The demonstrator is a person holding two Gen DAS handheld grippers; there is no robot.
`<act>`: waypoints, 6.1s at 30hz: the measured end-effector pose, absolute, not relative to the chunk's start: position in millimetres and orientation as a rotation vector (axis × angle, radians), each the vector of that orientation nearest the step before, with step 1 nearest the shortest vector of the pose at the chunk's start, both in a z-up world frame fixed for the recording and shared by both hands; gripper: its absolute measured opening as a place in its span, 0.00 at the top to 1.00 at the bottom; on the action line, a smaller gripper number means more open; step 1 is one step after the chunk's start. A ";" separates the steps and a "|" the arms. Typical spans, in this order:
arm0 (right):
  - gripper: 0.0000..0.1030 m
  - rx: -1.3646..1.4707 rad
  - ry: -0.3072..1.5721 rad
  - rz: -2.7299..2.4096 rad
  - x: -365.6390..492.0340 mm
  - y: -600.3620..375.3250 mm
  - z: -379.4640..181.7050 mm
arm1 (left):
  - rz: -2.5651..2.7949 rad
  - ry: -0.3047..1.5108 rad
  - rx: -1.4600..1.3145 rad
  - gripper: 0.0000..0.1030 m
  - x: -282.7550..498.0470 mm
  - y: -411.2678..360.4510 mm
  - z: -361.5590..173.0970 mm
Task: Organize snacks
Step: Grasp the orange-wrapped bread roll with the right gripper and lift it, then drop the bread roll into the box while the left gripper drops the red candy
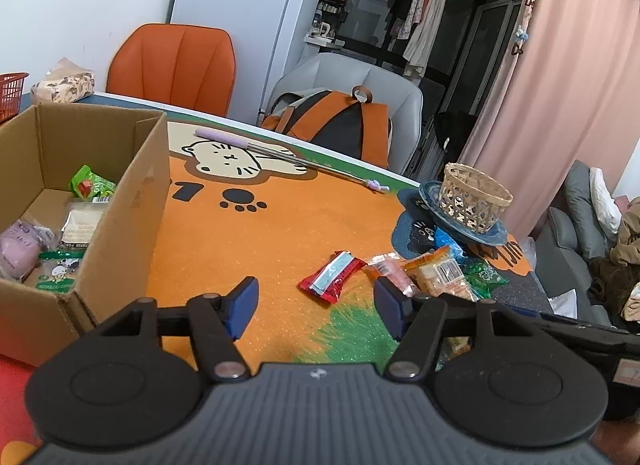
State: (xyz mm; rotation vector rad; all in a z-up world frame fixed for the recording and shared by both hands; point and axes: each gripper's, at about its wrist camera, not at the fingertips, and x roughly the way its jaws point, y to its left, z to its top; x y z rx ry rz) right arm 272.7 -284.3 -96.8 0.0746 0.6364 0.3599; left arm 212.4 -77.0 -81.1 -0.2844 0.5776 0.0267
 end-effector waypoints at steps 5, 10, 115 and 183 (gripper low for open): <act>0.37 0.058 0.668 0.363 281.9 -275.8 -105.4 | 0.028 0.585 -0.295 0.39 219.2 -73.1 -85.0; 0.50 0.032 0.727 0.368 292.3 -266.1 -119.2 | 0.034 0.602 -0.302 0.39 226.5 -70.8 -92.3; 0.65 0.088 0.486 0.549 248.0 -200.2 -24.5 | 0.152 0.397 -0.306 0.73 177.3 -6.8 -20.5; 0.46 0.010 0.519 0.769 240.8 -59.3 -15.8 | 0.353 0.403 -0.474 0.64 137.8 126.6 -30.3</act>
